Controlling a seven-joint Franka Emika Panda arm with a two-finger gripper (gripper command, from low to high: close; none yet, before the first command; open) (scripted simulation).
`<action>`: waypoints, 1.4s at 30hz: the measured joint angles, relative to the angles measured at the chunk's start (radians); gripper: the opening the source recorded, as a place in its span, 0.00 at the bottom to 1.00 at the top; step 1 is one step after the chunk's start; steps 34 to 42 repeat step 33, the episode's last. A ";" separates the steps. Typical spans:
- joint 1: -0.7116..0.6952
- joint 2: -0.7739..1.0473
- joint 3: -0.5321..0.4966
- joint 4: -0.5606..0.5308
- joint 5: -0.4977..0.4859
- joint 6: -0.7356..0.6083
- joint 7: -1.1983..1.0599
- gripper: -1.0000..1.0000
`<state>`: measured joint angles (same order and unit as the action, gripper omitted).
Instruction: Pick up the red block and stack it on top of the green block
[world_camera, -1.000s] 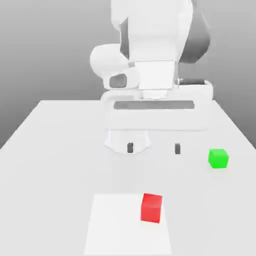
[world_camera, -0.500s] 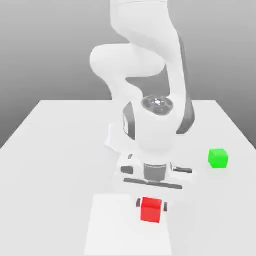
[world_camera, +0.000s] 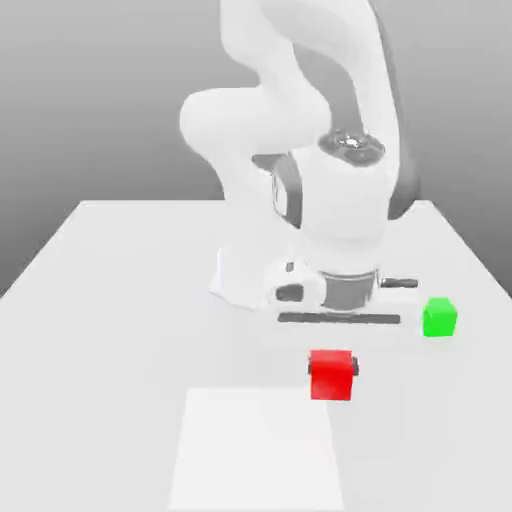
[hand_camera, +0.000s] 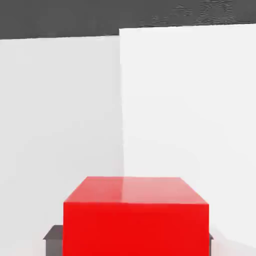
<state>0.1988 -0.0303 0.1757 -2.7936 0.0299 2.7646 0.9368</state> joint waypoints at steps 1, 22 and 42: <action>0.031 -0.009 0.009 -0.005 0.007 -0.004 -0.045 0.00; 0.629 -0.204 0.194 -0.102 0.159 -0.096 -0.998 0.00; 0.591 0.048 0.191 -0.099 -0.073 0.143 -0.878 1.00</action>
